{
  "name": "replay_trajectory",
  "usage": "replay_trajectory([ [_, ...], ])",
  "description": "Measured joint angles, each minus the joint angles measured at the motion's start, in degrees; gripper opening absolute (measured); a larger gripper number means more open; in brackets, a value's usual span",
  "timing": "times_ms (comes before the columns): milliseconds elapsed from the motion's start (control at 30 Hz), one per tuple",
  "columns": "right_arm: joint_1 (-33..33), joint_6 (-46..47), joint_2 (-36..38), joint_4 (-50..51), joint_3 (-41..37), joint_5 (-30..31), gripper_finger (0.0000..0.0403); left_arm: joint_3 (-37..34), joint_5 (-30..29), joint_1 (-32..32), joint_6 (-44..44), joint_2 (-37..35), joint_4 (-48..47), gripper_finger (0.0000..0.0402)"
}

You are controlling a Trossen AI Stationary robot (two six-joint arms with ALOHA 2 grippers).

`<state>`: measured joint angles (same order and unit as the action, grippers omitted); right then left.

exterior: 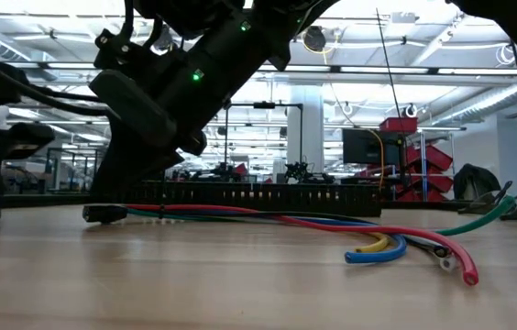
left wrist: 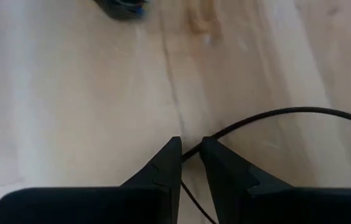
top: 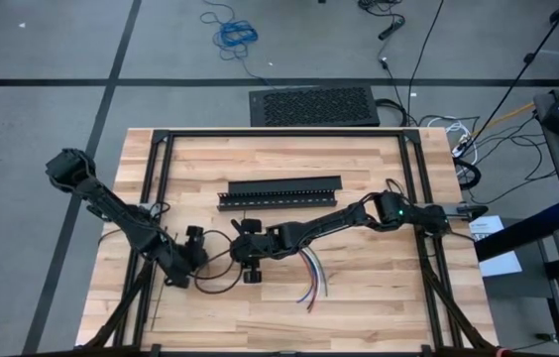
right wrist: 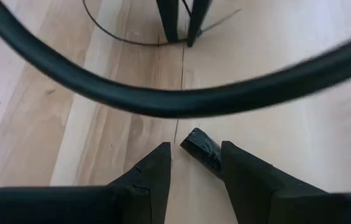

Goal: Ziptie cables
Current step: Wrap the cable wire using a zip tie

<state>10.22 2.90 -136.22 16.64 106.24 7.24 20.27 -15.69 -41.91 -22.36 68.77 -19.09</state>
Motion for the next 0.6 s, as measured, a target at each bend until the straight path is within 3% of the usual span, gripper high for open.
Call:
replay_trajectory([
  [100,0.0,-0.1,0.0,0.1,0.0,0.0,0.013,0.7,1.1,-0.1,0.3,0.0,-0.9,0.0059],
  [233,0.0,-0.1,0.0,0.6,0.0,0.2,0.013,0.7,2.2,-0.1,-0.3,0.0,-1.1,0.001],
  [600,0.5,0.2,1.2,4.3,-0.1,3.5,0.0119,2.0,-4.1,-0.1,-1.3,0.3,0.9,0.0001],
])
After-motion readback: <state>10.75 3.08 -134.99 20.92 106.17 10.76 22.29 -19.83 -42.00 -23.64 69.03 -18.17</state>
